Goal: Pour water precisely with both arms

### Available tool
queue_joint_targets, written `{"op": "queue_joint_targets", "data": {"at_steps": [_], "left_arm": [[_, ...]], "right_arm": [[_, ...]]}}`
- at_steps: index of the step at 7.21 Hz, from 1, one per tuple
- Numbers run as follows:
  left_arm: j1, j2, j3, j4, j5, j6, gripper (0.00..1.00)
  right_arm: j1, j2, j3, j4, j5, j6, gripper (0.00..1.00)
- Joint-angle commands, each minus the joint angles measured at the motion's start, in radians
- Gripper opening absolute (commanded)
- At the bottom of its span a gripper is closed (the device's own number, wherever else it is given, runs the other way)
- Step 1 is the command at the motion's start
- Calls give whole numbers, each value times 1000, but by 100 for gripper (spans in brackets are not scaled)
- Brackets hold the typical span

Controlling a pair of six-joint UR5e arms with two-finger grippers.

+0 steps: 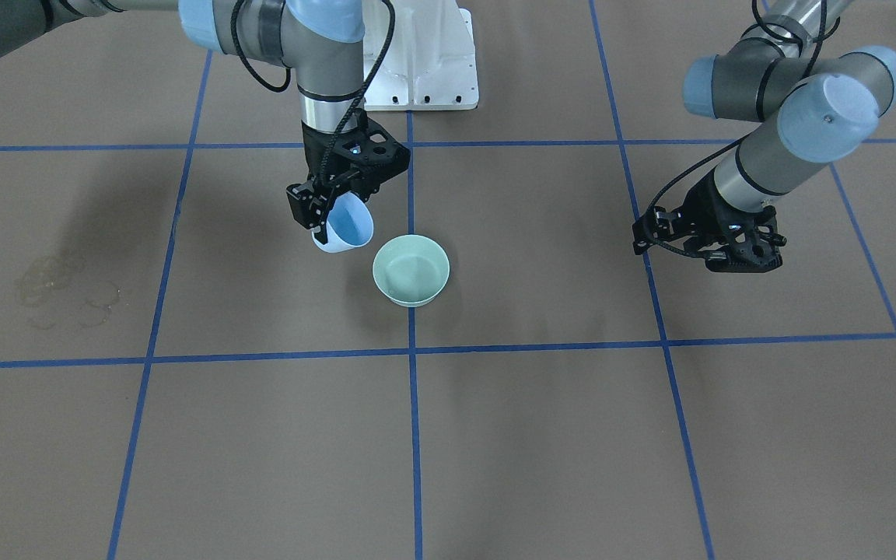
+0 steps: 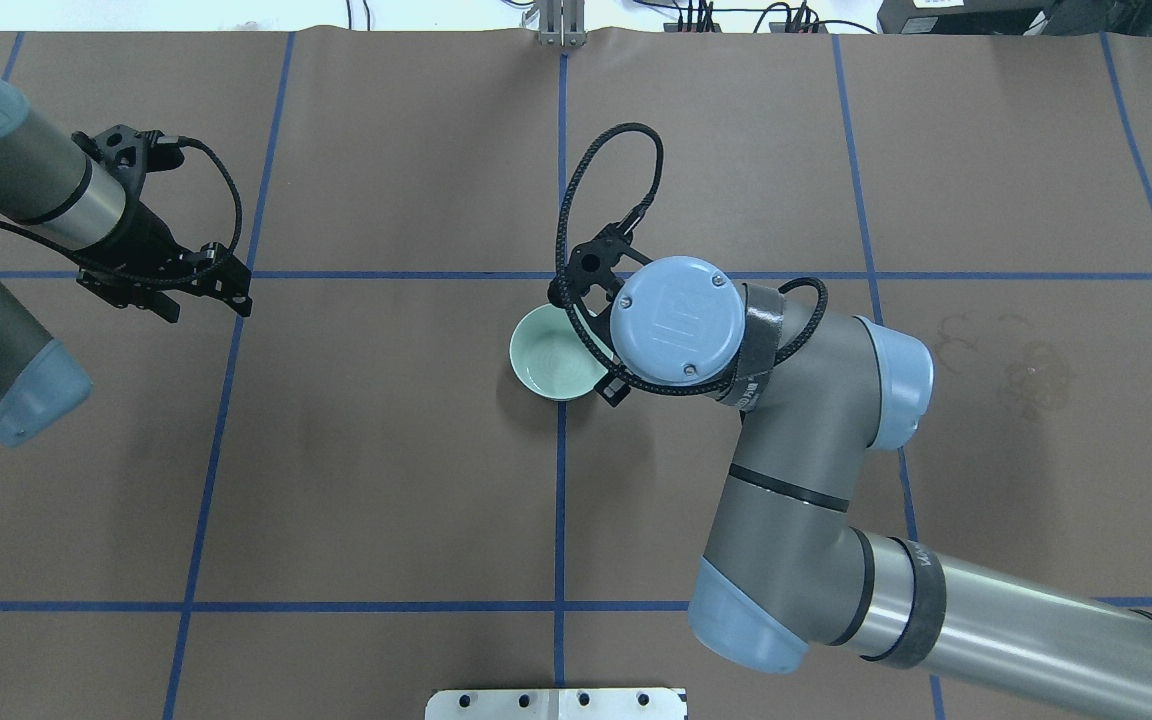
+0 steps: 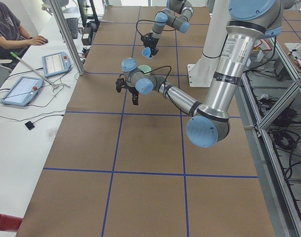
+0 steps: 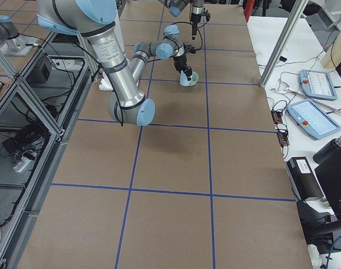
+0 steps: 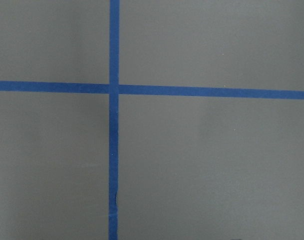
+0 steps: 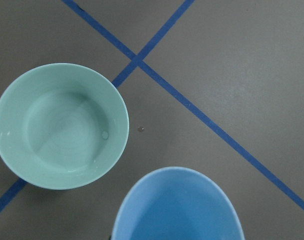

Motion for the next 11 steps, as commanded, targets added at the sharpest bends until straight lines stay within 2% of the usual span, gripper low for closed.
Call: {"op": "queue_joint_targets", "data": {"at_steps": [1,3,4,5,6,7,11], "left_arm": [[-4,1,-1,1,0,0,87],[-8,1,-2,3,0,-1,87],[-10,27,-16,1,0,-1,87],[-10,29,-22,1,0,0,87],[-12,29,-24,1,0,0,87],[-12,34,-28,3,0,0,87],[-10,44,-31,1,0,0,87]], "right_arm": [[-3,107,-104,-79,-9,-66,0],[-5,192,-172,-222,-51,-209,0],[-6,199,-197,-231,-63,-220,0],[-14,202,-207,-264,-107,-293,0],[-28,249,-222,-342,-165,-382,0],[-38,277,-248,-373,-201,-421,0],[-75,280,-299,-410,-342,-658,0]]}}
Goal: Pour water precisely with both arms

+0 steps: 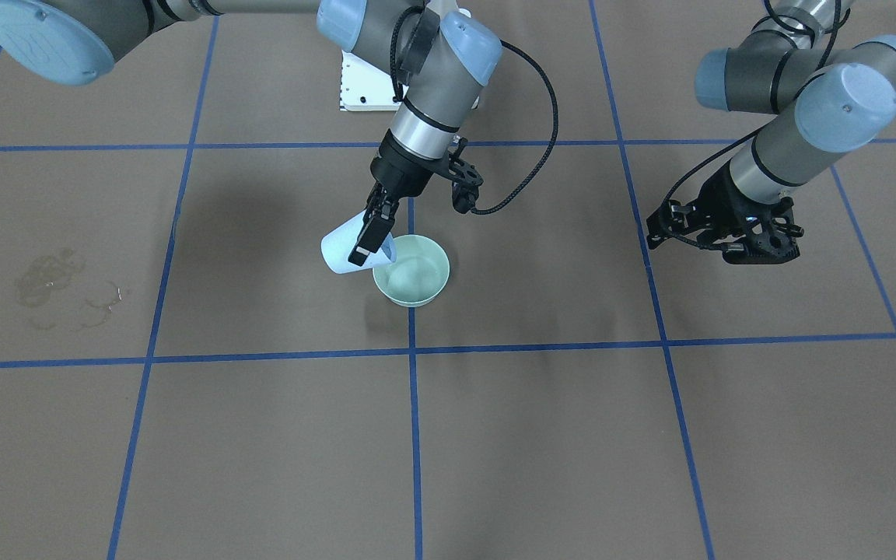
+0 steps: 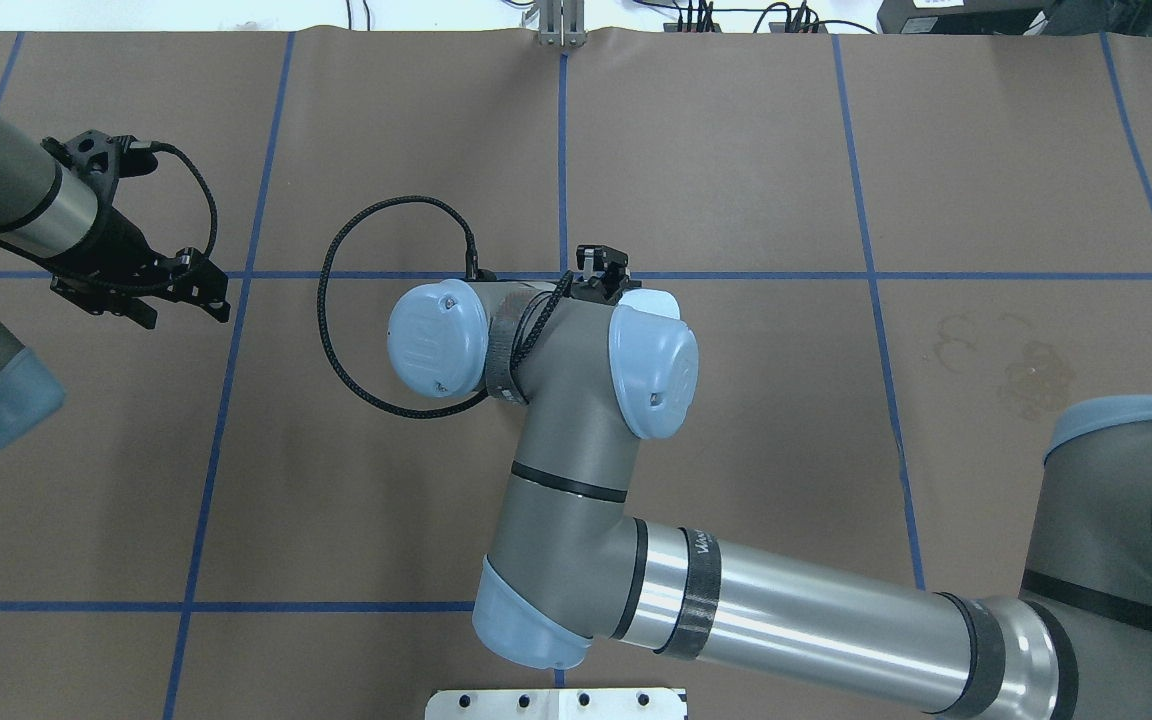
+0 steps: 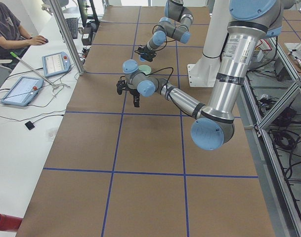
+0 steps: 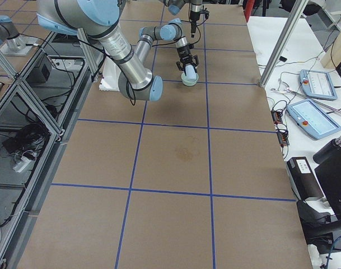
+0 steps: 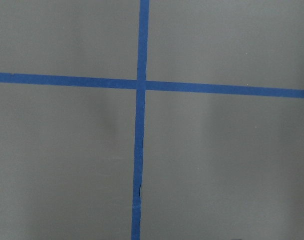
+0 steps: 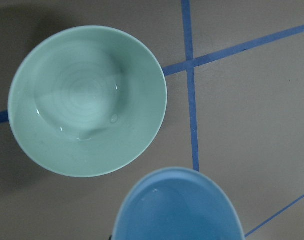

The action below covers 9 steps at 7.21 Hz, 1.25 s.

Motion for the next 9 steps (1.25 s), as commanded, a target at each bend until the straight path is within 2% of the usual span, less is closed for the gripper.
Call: {"op": "queue_joint_targets", "data": {"at_steps": [1,3,4,7,9], "left_arm": [[0,2,2,0,0,1,87],[2,10,4,-2,0,1,87],[3,19,7,-5,2,5,87],[3,33,10,-6,5,31,87],[3,33,12,-6,3,30,87]], "right_arm": [[-19,6,-14,-38,-85,-100,0],[-53,3,-15,-40,-186,-123,0],[-59,3,-26,-40,-230,-202,0],[-59,23,-31,-109,-295,-411,0],[-61,21,-64,-117,-313,-456,0]]}}
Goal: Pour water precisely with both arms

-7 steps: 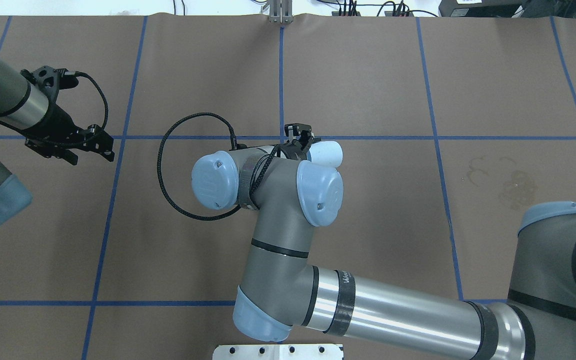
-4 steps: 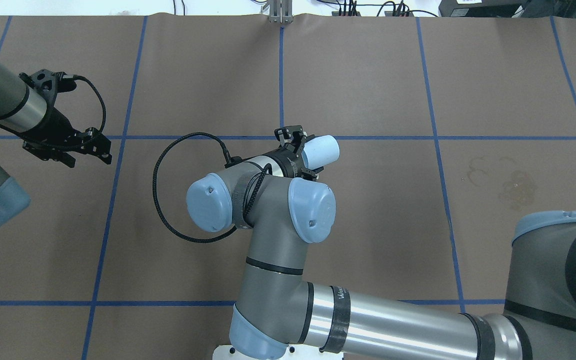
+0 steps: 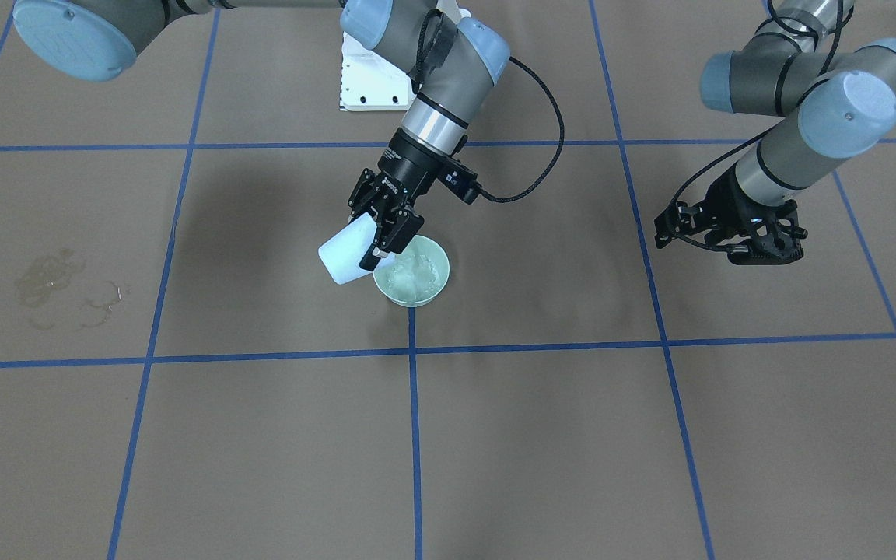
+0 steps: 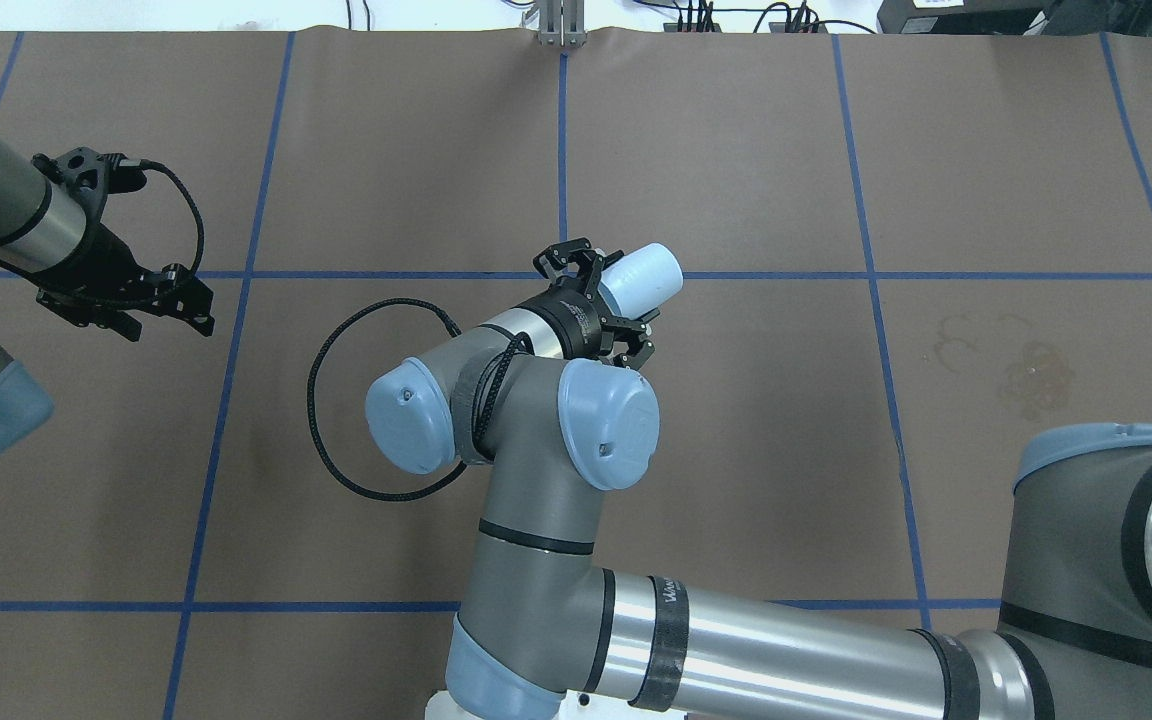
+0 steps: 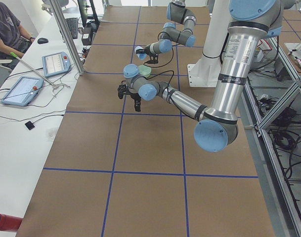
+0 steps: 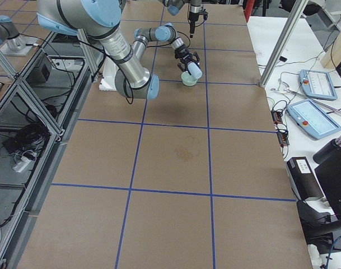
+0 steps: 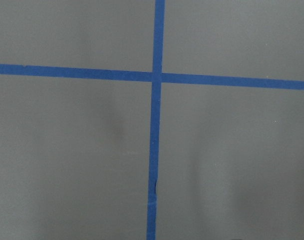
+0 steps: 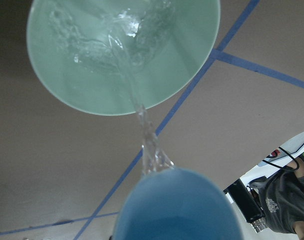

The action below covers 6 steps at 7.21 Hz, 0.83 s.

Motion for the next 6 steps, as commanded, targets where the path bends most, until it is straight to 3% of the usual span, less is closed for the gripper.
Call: {"op": "queue_joint_targets", "data": {"at_steps": [1,4,6], "left_arm": [[0,1,3,0,-1,1,87],[0,1,1,1,-1,1,87],[0,-1,-3,3,-3,1,87]], "right_arm": [[-1,16,-37,-10,-12,-52,0],[0,32,-31,2,-7,-59,0],[4,18,-23,129,2,106,0]]}}
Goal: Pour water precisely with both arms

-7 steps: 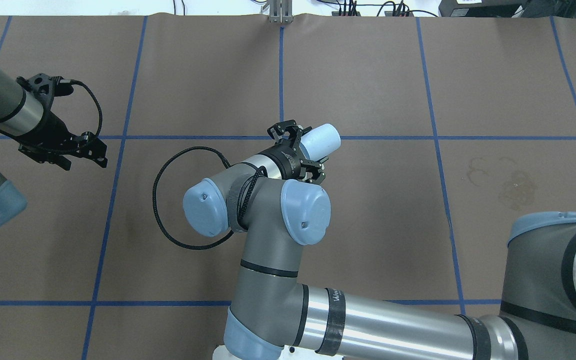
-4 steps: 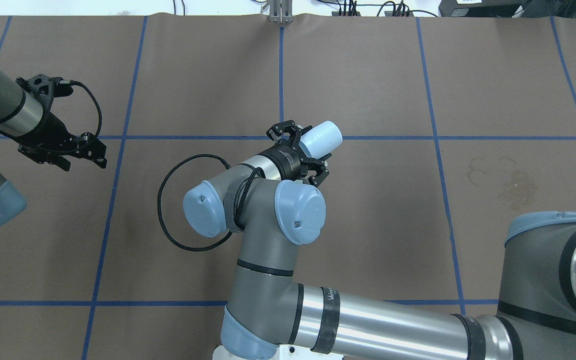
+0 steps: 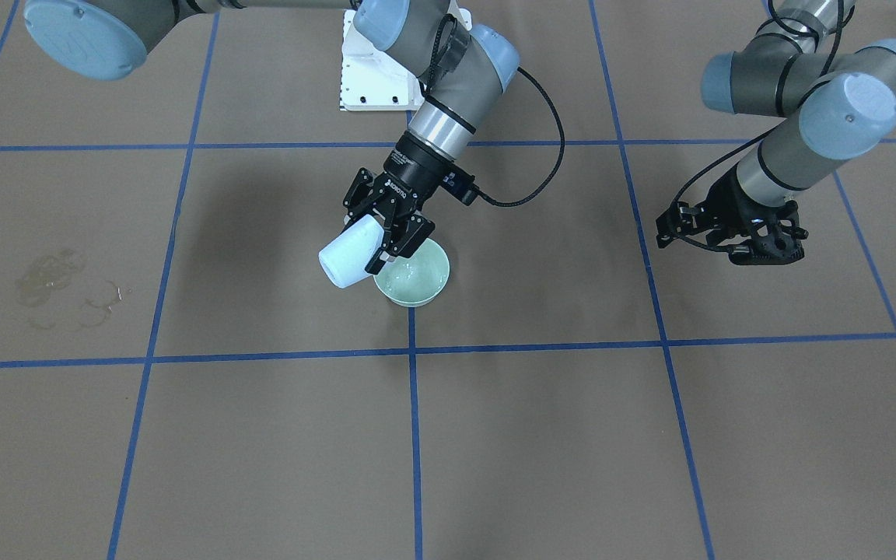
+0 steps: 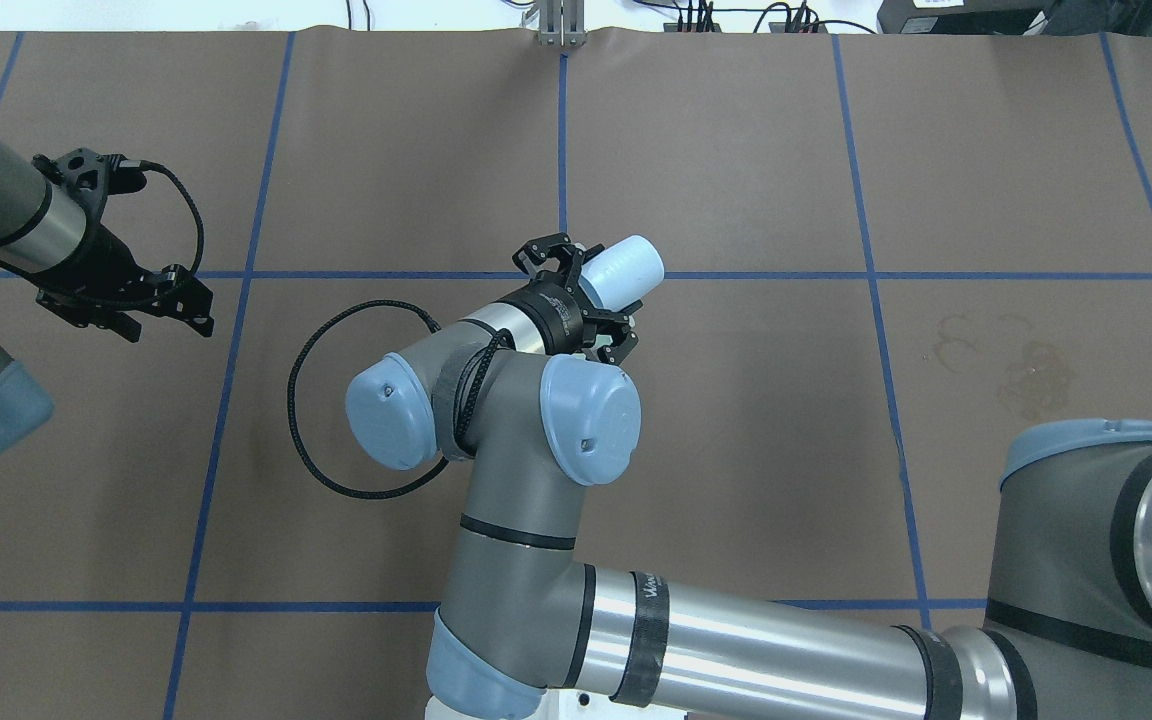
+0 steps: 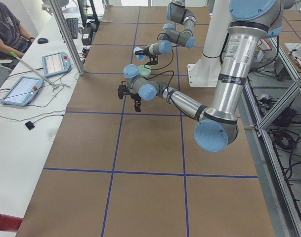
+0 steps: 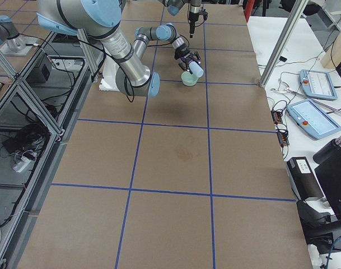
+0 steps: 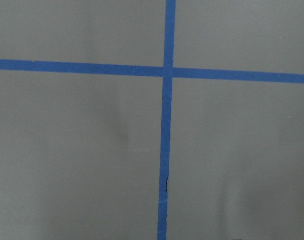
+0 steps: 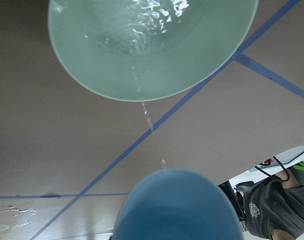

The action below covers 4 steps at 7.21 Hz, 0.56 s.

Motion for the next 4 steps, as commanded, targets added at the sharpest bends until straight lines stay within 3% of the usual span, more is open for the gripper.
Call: {"op": "queue_joint_targets", "data": {"at_steps": [1,2,4], "left_arm": [[0,-2,-8,1,-1,-2,87],[-2,-2,-11,3,-1,-2,87],[-3,-4,-17,3,2,-3,87]], "right_arm": [[34,-10,30,57,76,275,0],[99,-65,127,81,229,407,0],[211,-350,444,203,441,698,0]]}}
